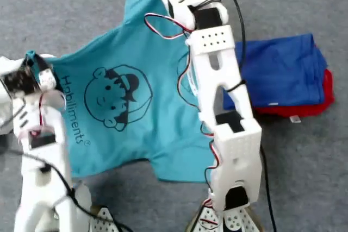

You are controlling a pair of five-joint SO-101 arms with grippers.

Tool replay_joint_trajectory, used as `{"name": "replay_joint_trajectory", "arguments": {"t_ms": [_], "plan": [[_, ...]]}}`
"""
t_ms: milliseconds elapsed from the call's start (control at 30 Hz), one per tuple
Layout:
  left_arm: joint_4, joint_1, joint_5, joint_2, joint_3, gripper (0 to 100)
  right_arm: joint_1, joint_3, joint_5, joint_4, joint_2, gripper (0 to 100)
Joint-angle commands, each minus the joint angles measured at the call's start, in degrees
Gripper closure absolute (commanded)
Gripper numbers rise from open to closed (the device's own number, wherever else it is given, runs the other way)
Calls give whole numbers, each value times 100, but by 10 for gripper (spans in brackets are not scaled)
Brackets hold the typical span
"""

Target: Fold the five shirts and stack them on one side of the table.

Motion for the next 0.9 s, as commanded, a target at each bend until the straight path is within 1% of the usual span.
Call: {"name": "replay_joint_trajectory", "arguments": {"t_ms": [0, 200, 267, 400, 600, 700, 800, 867], "plan": [[-176, 62, 299, 1059, -1178, 981, -40, -488, -44, 211, -48, 997], [-158, -44, 580, 2396, -2629, 981, 48, -488, -44, 413, -57, 997], [255, -70, 580, 2730, -3103, 981, 110, -470, -44, 440, -48, 997], [1749, -105, 580, 3081, -3868, 981, 251, -488, -26, 747, -75, 997], [4132, -53, 554, 2800, -4352, 981, 435, -875, 79, 2031, -84, 997], [5336, -18, 545, 2413, -4440, 981, 444, -1174, 791, 3156, -84, 997], [6374, 202, 501, 1912, -4431, 981, 470, -1569, 1196, 4044, -84, 997], [6927, 396, 193, 1587, -4422, 981, 479, -1895, 1398, 4545, -84, 997]]}}
